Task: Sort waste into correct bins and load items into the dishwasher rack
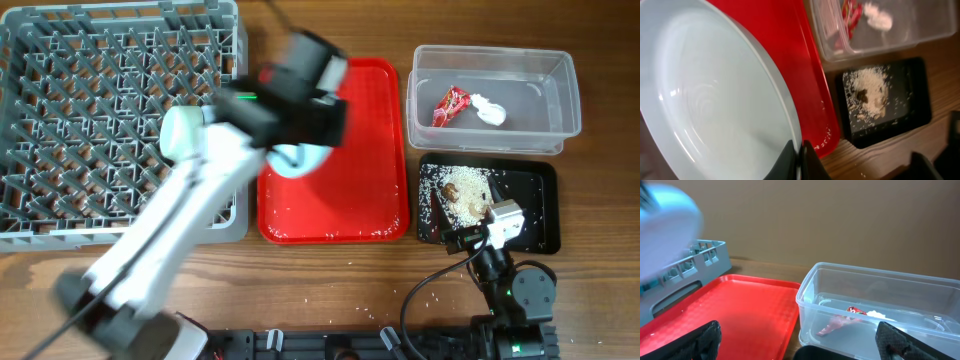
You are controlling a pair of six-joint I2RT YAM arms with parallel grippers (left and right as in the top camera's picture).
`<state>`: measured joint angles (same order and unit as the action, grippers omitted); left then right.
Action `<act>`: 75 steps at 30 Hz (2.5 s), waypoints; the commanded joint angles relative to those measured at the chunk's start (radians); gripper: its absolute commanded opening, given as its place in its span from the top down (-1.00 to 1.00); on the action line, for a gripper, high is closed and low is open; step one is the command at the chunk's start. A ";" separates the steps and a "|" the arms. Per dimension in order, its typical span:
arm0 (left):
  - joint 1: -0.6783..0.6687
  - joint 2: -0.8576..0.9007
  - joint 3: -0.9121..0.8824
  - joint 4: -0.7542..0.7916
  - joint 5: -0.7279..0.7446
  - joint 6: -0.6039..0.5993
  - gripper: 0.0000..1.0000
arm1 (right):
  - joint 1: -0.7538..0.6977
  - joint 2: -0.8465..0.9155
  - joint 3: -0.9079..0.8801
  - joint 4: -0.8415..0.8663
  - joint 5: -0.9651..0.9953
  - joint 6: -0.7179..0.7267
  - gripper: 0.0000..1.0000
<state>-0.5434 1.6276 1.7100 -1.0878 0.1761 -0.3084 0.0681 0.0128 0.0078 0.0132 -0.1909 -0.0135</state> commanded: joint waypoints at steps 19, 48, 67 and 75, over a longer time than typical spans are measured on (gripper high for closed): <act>0.869 -0.006 -0.025 -0.259 0.496 0.803 0.92 | -0.004 -0.008 -0.003 0.005 -0.013 -0.012 -0.99; 1.020 0.060 -0.092 -0.286 0.711 0.738 -1.00 | -0.004 -0.008 -0.003 0.005 -0.013 -0.012 -1.00; 0.420 -0.719 -0.083 -0.383 0.290 0.371 -1.00 | -0.004 -0.008 -0.003 0.005 -0.013 -0.012 -0.99; 0.333 -0.779 -0.084 -0.406 0.288 0.383 -1.00 | -0.004 -0.008 -0.003 0.005 -0.013 -0.012 -0.99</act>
<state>-0.1612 0.8562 1.6241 -1.5929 0.4679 0.0689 0.0673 0.0128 0.0078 0.0135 -0.1913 -0.0135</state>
